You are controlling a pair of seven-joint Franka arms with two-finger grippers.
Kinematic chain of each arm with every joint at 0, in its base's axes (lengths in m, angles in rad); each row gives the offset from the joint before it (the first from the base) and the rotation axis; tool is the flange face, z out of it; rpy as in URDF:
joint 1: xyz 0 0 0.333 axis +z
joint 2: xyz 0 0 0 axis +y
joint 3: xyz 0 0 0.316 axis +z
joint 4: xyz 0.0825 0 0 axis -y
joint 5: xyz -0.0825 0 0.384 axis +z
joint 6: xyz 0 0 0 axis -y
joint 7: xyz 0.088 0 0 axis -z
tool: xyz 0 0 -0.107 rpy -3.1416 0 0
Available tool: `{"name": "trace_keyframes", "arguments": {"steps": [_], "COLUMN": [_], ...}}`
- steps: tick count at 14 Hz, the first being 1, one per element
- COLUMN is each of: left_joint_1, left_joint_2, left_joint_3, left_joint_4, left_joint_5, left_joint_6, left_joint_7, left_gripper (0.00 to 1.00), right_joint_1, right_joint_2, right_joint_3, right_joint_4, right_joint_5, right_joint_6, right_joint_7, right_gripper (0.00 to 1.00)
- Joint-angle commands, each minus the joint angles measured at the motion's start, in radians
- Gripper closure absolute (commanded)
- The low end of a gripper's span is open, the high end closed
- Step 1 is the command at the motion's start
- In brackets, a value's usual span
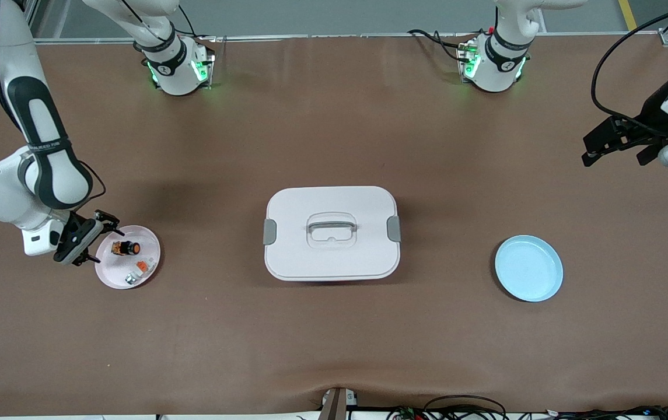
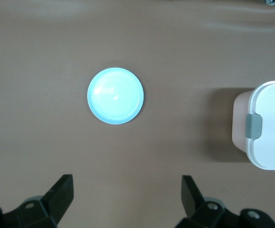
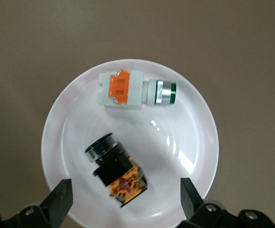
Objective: Transfer orange switch to right arm and place
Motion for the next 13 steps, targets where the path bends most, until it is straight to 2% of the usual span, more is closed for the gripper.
{"name": "trace_keyframes", "arguments": {"steps": [1, 5, 11, 13], "left_joint_1": [-0.001, -0.002, -0.004, -0.005], "left_joint_2": [0.002, 0.000, 0.002, 0.002], "left_joint_3": [-0.001, -0.001, -0.001, -0.002], "left_joint_4": [0.008, 0.007, 0.004, 0.004], "left_joint_5": [0.000, 0.000, 0.003, 0.009], "left_joint_6": [0.006, 0.006, 0.005, 0.005], "left_joint_7": [0.017, 0.017, 0.018, 0.018], "left_gripper": [0.00, 0.00, 0.00, 0.00], "right_joint_1": [0.034, 0.046, 0.048, 0.076], "right_joint_2": [-0.092, -0.163, -0.249, -0.293], "right_joint_3": [-0.016, -0.016, -0.011, -0.010], "right_joint_4": [-0.001, 0.100, 0.197, 0.217], "right_joint_5": [-0.144, -0.174, -0.195, -0.245], "right_joint_6": [-0.123, -0.400, -0.579, -0.607], "right_joint_7": [0.263, 0.521, 0.829, 0.952], "right_gripper": [0.00, 0.00, 0.00, 0.00]}}
